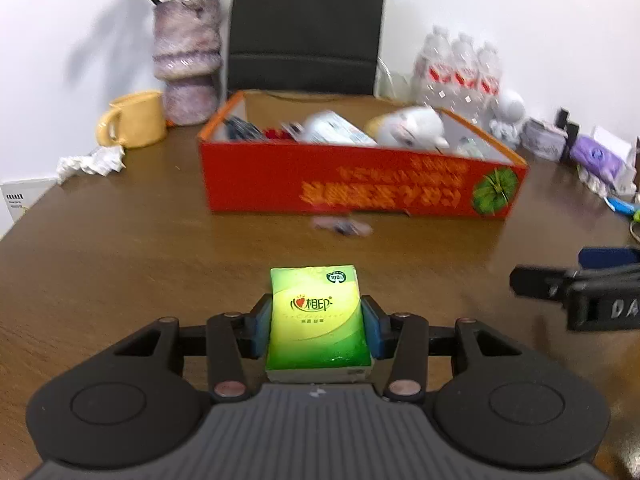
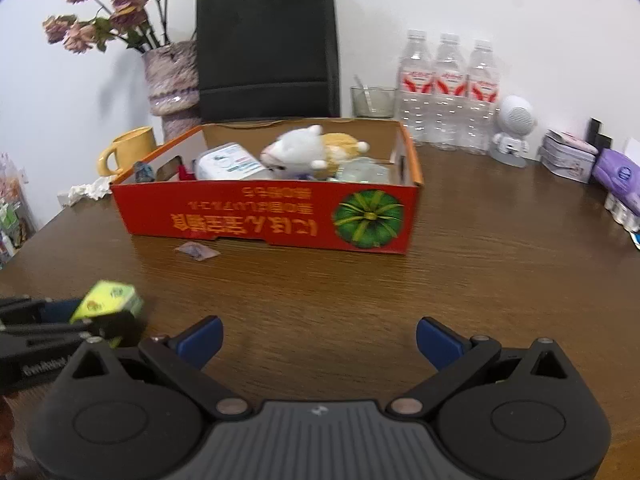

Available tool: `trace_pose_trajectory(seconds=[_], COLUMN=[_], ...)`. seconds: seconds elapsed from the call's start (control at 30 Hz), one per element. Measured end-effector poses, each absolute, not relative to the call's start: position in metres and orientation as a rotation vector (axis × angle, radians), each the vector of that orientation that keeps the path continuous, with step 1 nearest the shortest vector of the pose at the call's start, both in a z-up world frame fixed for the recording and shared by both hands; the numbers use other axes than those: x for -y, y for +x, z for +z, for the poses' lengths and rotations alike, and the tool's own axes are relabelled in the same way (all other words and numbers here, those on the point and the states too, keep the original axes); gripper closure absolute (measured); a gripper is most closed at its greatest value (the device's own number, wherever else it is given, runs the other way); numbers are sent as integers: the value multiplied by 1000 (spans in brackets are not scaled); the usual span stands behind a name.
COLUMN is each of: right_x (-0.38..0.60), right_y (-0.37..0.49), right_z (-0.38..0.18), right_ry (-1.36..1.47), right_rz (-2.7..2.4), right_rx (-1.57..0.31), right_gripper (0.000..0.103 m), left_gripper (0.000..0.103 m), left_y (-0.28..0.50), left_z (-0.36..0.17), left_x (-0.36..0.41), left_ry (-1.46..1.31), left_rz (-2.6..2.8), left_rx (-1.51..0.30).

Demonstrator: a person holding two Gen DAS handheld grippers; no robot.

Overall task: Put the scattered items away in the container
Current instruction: 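Grasp the green tissue pack with the left tool while the right tool grasps the clear wrapper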

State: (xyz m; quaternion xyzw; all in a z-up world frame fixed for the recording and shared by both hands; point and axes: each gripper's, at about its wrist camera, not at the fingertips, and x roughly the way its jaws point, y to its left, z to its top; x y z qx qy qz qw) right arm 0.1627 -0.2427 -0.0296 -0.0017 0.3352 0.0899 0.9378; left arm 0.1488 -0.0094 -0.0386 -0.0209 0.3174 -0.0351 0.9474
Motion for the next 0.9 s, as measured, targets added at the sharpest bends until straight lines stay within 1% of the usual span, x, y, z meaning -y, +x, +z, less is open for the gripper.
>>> trace_pose_trajectory(seconds=[0.43, 0.6, 0.73, 0.8, 0.83, 0.87, 0.9], right_x=[155, 130, 118, 115, 113, 111, 109], right_y=[220, 241, 255, 259, 261, 260, 258], right_z=[-37, -43, -50, -53, -54, -55, -55], right_ry=[-44, -54, -44, -35, -39, -56, -75], right_rz=[211, 216, 218, 219, 220, 215, 214], right_rx=[-704, -711, -721, -722, -727, -722, -707], right_gripper=[0, 6, 15, 17, 28, 34, 37], left_gripper=[57, 57, 57, 57, 57, 57, 57], left_y=[194, 208, 215, 215, 214, 213, 211], left_z=[-23, -26, -36, -37, -37, -37, -36], left_x=[-56, -71, -84, -89, -91, -93, -95], left_ry=[-60, -61, -87, -99, -104, -111, -117], left_rz=[-113, -127, -140, -144, -146, -148, -150], left_rx=[-603, -597, -621, -623, -618, -613, -609])
